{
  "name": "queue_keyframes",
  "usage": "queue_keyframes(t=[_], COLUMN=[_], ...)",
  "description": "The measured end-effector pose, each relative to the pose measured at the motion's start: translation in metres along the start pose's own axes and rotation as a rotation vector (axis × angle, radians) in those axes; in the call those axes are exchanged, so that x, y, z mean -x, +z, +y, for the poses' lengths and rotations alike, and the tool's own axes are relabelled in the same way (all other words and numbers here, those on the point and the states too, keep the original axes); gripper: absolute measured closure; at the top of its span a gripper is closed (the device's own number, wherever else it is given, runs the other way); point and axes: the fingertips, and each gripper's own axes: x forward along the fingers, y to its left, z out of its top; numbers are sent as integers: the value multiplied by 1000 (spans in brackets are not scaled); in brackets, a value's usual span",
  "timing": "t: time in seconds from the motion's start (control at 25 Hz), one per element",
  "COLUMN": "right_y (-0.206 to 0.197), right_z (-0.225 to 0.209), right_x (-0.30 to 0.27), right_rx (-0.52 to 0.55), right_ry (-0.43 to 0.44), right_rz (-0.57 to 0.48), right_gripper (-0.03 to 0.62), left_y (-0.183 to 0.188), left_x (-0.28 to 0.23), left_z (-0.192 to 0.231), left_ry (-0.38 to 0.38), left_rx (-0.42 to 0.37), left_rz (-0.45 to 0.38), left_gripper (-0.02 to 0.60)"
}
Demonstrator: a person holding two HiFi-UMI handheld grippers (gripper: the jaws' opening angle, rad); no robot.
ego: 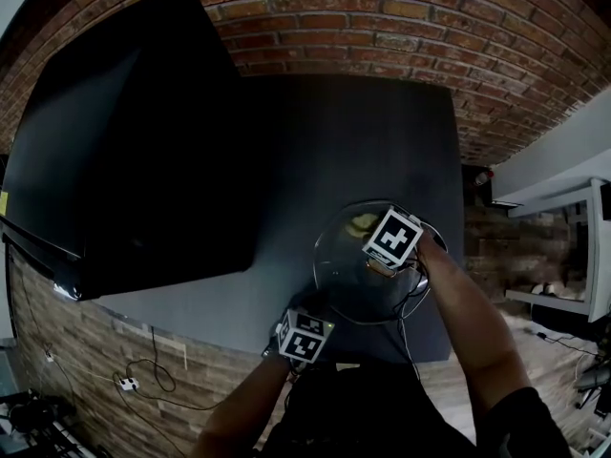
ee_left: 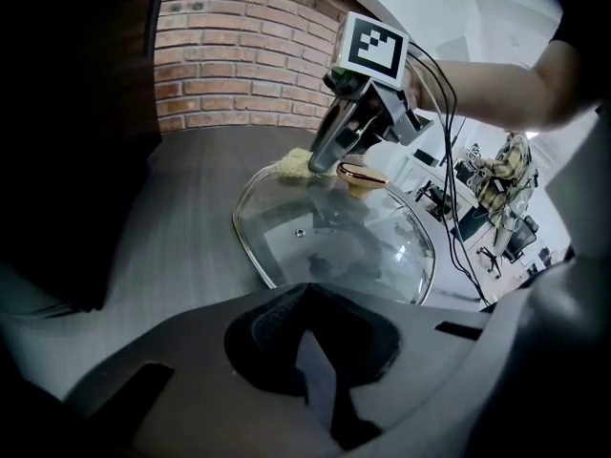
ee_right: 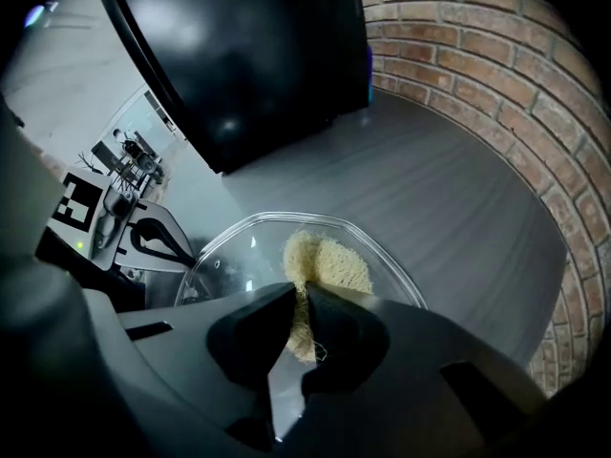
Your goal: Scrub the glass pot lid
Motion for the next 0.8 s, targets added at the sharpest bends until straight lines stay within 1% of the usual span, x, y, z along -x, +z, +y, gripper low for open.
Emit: queue_keyframes(t=[0.44, 0.8], right_y=[-39, -78], right_z=[-17, -15], right_x=[17, 29], right_rx=[-130, -223], right_ry=[-22, -51], right_rz=[-56, -81], right_gripper=[553, 553], left_y=[1, 0], left_x=[-2, -3], left_z=[1, 2], left_ry=[12, 25], left_rx=[8, 4], left_rz=[-4, -12], left_gripper=[549, 549])
